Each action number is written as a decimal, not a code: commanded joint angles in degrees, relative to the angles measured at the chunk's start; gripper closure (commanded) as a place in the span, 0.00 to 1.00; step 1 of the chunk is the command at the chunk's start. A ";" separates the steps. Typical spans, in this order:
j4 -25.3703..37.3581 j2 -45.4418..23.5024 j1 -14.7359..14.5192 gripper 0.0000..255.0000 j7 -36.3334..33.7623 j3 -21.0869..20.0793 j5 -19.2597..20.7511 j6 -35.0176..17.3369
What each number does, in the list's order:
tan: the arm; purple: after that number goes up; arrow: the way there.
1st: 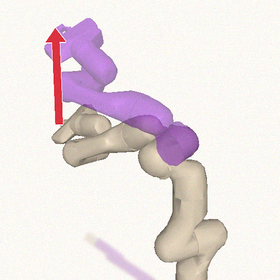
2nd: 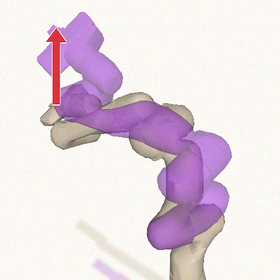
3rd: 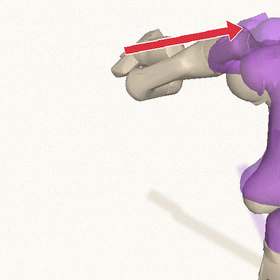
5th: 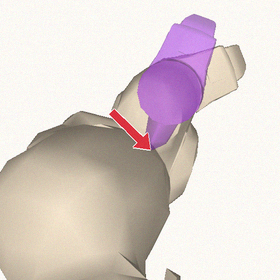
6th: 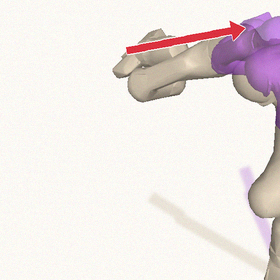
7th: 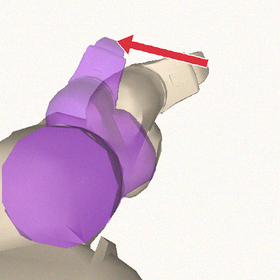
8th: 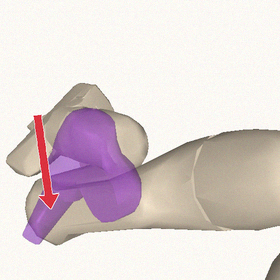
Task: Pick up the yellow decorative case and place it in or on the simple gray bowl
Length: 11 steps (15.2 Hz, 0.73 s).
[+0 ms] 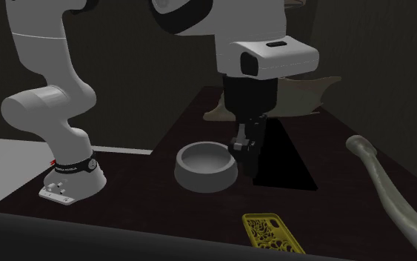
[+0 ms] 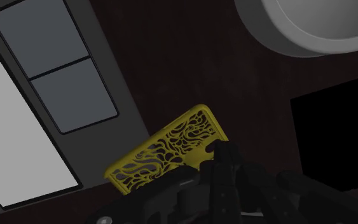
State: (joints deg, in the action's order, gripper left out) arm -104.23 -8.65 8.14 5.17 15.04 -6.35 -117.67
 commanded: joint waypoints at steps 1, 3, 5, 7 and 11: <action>0.00 0.00 0.00 1.00 0.00 0.00 0.00 0.00; 0.00 0.00 0.00 0.00 0.00 0.00 0.00 0.00; -0.51 -1.11 0.92 0.00 -3.78 1.08 -1.49 -4.42; -1.22 -2.10 1.80 0.00 -7.52 2.17 -2.97 -8.90; -3.22 -3.83 3.40 0.00 -14.90 4.36 -5.96 -18.07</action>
State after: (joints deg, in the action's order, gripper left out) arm -106.98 -12.06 10.98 -7.92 18.75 -11.46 -133.32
